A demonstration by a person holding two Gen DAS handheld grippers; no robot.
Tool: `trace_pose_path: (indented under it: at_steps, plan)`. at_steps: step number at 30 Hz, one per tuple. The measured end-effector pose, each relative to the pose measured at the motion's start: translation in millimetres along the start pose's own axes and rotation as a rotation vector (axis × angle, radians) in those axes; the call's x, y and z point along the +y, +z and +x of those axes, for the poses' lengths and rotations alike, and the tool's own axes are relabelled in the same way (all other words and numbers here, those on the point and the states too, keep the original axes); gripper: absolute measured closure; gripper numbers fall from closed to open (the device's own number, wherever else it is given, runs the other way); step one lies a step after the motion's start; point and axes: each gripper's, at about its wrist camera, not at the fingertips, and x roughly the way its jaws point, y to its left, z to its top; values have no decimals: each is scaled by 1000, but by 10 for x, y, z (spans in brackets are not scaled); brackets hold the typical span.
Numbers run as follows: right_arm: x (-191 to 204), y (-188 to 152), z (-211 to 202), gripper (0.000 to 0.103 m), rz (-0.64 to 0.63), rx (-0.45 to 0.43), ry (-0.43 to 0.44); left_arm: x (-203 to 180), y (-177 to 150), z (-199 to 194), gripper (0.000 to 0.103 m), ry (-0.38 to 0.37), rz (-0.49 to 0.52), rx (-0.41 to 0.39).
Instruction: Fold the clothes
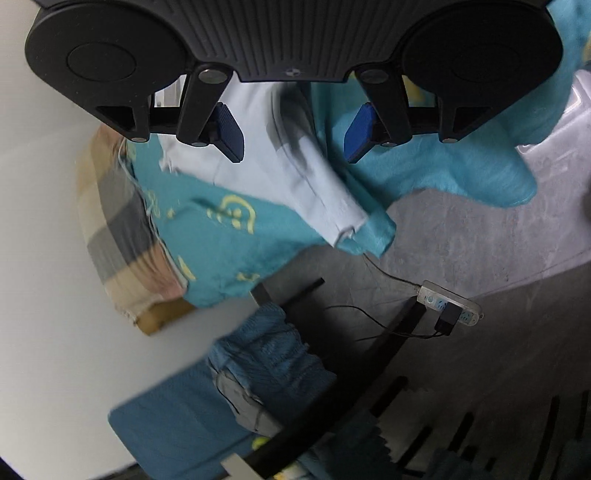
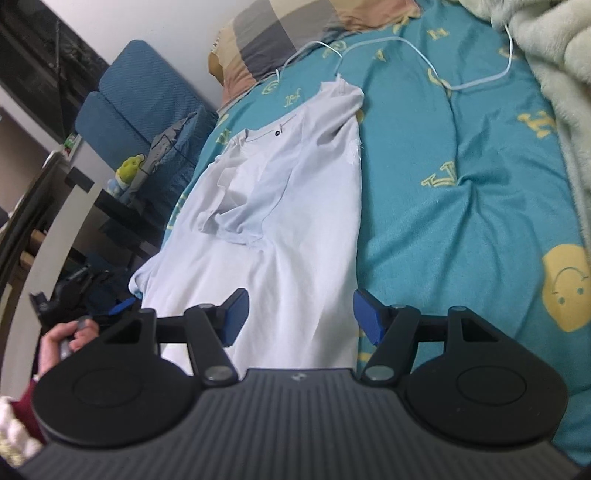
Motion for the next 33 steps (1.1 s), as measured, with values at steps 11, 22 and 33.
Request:
trace_pose_path:
  at_steps: [11,22,33]
  plan:
    - [-73,42,80,37,67,9,22,-262,199,353,100,51,158,-79]
    - [-101,120,-276,37,103,-83,38,-2058,-622,-86,100,-81,790,-93]
    - [-323,207,-482,37,164,-149,27,-2721,-2429,628,99,-155,1054,137]
